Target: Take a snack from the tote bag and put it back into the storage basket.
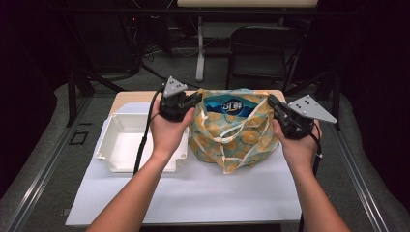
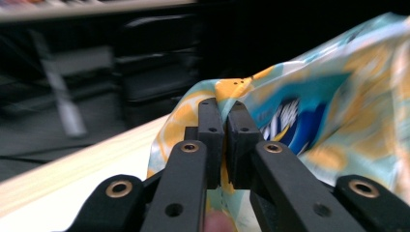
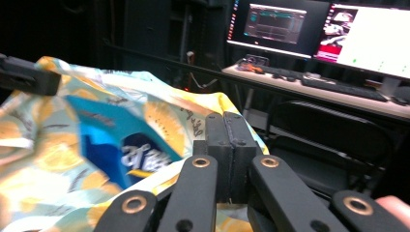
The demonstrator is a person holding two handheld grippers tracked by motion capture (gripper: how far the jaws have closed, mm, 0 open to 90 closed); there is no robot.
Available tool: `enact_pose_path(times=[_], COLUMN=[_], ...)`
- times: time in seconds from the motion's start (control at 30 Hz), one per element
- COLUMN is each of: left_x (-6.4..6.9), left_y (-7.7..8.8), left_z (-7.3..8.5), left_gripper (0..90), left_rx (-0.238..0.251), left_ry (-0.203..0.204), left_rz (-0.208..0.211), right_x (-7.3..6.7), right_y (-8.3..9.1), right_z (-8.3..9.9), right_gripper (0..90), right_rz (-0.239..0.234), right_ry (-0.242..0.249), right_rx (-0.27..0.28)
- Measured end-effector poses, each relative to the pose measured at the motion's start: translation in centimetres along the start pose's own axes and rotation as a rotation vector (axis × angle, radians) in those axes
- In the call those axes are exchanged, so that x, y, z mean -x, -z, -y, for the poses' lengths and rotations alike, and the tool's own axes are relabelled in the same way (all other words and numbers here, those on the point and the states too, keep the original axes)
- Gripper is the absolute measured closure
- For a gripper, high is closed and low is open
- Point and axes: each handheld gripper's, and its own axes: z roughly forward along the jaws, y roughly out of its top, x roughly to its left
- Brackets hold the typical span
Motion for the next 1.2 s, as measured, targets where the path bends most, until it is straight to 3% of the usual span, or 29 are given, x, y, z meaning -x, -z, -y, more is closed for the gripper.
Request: enact_pose_path(times=[0.13,0.27,0.37,0.47,0.53,0.6,0.67,0.83,0.93,1.0,1.1,1.2], left_x=[-2.0,-3.6,-4.1,-4.4,-4.5,-4.4,-4.1,-2.6,-1.0,0.4,1.8,2.7], left_y=[-2.0,-4.5,-5.0,-4.1,-2.9,-1.9,-0.5,2.3,3.0,3.3,3.2,2.1], left_z=[-0.8,0.6,1.9,2.5,2.7,2.7,2.8,3.5,4.2,5.0,6.3,7.5], left_gripper=[84.5,76.7,65.9,53.4,45.6,40.8,38.6,37.1,34.7,28.4,20.2,11.0], left_rx=[-0.062,-0.157,-0.174,-0.149,-0.108,-0.066,-0.023,0.052,0.056,0.043,0.036,-0.018], left_ry=[0.081,0.19,0.211,0.192,0.178,0.145,0.115,0.04,-0.013,-0.035,-0.061,-0.1], left_rz=[0.04,0.098,0.097,0.066,0.091,0.08,0.068,0.097,0.123,0.144,0.115,0.108], right_x=[0.7,1.2,1.8,2.2,2.3,2.4,2.4,2.4,2.4,2.4,2.3,2.3], right_y=[-1.6,-3.0,-3.8,-4.2,-4.3,-4.3,-4.3,-4.2,-4.2,-4.3,-4.3,-4.3], right_z=[-0.8,-0.9,-0.4,0.3,0.6,0.7,0.7,0.8,0.9,1.0,1.0,1.0], right_gripper=[90.0,90.0,90.0,90.0,90.0,90.0,90.0,90.0,90.0,90.0,90.0,90.0], right_rz=[0.011,0.027,0.024,0.007,0.001,-0.004,-0.003,0.005,0.011,0.009,0.013,0.015], right_ry=[0.003,0.0,-0.025,-0.048,-0.054,-0.066,-0.068,-0.071,-0.071,-0.071,-0.07,-0.07], right_rx=[-0.035,-0.083,-0.127,-0.167,-0.173,-0.171,-0.172,-0.173,-0.179,-0.18,-0.181,-0.182])
